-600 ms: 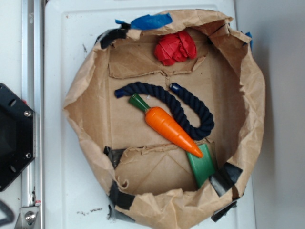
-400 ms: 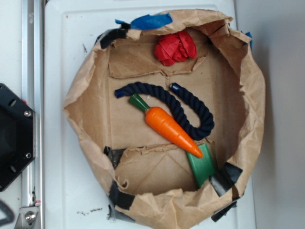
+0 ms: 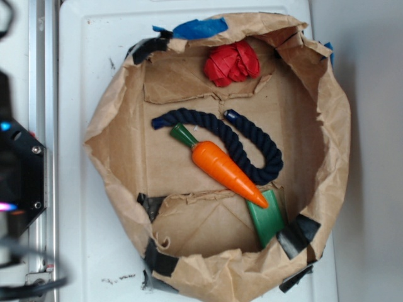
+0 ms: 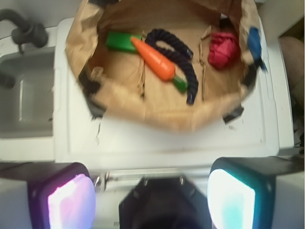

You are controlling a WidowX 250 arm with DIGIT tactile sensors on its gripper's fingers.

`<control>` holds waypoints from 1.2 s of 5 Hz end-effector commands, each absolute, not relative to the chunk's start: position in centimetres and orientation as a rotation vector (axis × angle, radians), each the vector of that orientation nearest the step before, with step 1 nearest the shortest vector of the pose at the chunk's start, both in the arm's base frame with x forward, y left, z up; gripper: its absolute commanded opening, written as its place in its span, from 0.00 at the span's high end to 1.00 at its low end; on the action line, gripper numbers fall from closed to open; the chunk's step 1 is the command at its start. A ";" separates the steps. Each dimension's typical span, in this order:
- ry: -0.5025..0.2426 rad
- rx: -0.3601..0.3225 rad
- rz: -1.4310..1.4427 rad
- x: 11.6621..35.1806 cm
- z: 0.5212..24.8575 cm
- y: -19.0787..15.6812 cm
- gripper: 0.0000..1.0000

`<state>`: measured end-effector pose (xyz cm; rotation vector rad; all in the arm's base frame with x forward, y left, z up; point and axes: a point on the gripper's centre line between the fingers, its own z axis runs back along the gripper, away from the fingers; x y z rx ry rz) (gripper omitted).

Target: Grab the red paper.

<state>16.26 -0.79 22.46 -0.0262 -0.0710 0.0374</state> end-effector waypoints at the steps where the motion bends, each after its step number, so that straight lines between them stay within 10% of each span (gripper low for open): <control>1: -0.132 -0.017 0.087 24.9 21.2 4.4 0.00; 2: -0.137 0.034 0.295 19.7 19.3 0.1 0.00; 6: -0.137 0.034 0.295 19.7 19.3 0.1 0.00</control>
